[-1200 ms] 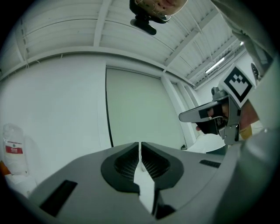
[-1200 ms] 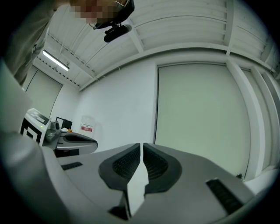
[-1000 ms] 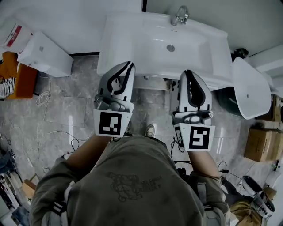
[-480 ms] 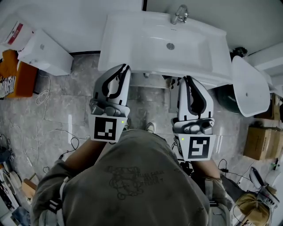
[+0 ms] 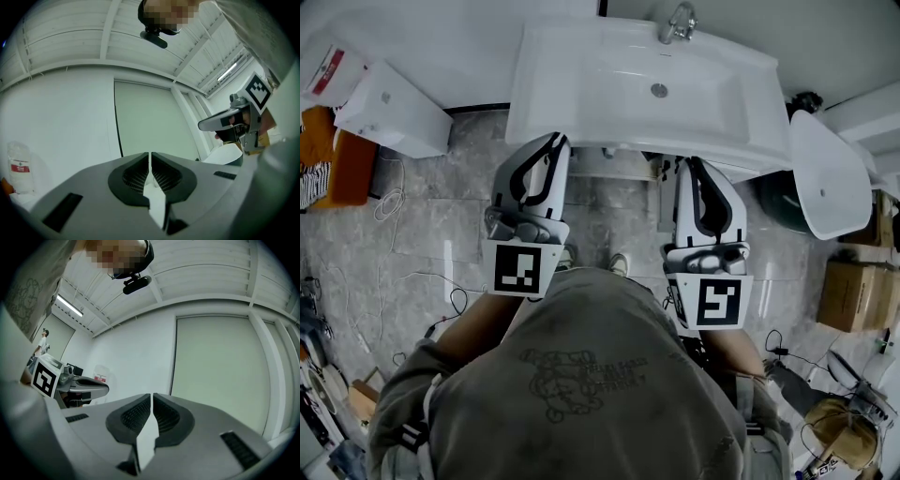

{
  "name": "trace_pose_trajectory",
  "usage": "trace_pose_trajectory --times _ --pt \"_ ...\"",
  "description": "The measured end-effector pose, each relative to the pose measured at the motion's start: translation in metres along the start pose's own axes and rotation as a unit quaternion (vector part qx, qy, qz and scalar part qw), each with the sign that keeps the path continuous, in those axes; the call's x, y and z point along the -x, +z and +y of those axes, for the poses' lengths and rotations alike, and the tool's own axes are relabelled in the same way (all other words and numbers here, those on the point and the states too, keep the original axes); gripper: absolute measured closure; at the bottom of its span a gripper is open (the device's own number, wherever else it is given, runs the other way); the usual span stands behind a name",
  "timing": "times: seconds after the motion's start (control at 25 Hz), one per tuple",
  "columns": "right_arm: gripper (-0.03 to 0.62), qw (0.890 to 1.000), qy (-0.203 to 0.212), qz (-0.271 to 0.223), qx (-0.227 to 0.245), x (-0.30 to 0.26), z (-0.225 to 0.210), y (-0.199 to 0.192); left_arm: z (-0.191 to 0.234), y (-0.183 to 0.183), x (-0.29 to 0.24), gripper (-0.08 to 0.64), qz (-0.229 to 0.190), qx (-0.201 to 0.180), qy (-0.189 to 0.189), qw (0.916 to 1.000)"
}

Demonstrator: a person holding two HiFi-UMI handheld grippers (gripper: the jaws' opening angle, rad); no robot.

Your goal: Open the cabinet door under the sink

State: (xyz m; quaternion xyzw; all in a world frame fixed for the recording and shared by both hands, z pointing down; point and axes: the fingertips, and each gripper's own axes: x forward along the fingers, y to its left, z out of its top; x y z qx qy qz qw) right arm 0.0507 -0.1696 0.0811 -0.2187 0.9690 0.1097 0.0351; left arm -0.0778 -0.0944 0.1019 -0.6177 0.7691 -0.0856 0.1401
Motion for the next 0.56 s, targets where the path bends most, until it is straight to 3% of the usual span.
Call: trace_pose_trajectory --times 0.28,0.56 --pt "0.555 1.0 -0.017 -0.008 -0.024 -0.0024 -0.0046 0.0046 -0.002 -0.0034 0.0004 0.529 0.009 0.0 -0.01 0.9999" --pt "0.555 1.0 -0.012 -0.002 -0.015 0.0049 -0.0053 -0.001 -0.0029 -0.0019 0.0063 0.529 0.007 -0.001 -0.01 0.9999"
